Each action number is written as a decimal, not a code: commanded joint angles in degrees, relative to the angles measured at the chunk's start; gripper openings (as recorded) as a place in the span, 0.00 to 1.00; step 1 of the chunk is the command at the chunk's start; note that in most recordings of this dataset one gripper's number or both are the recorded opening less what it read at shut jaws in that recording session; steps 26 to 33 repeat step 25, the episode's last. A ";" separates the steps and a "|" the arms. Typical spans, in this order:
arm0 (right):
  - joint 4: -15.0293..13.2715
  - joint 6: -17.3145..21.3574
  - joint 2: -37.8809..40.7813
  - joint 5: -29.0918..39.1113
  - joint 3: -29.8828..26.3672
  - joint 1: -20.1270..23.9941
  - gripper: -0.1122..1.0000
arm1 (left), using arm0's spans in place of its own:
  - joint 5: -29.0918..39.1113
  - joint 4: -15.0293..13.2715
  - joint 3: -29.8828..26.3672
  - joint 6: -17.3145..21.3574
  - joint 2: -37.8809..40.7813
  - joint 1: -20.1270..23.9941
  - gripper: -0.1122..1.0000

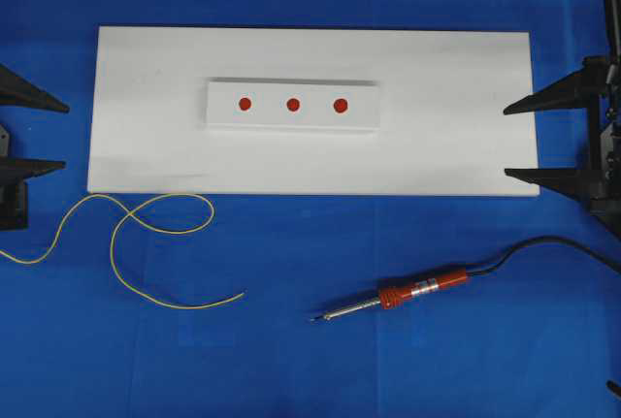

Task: Touch the tip of the soldering iron to the tip of the solder at the mark.

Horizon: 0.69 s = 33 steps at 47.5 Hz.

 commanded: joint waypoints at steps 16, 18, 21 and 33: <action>0.00 0.09 0.62 -0.26 -0.62 -0.09 0.85 | -0.26 0.00 -0.62 0.09 0.44 0.09 0.77; 0.00 0.09 0.62 -0.18 -0.62 -0.09 0.85 | -0.26 0.00 -0.53 0.09 0.44 0.18 0.77; 0.00 0.09 0.70 -0.18 -0.62 -0.09 0.85 | -0.26 0.00 -0.62 0.09 0.44 0.09 0.77; 0.00 0.09 0.70 -0.18 -0.62 -0.09 0.85 | -0.26 0.00 -0.62 0.09 0.44 0.09 0.77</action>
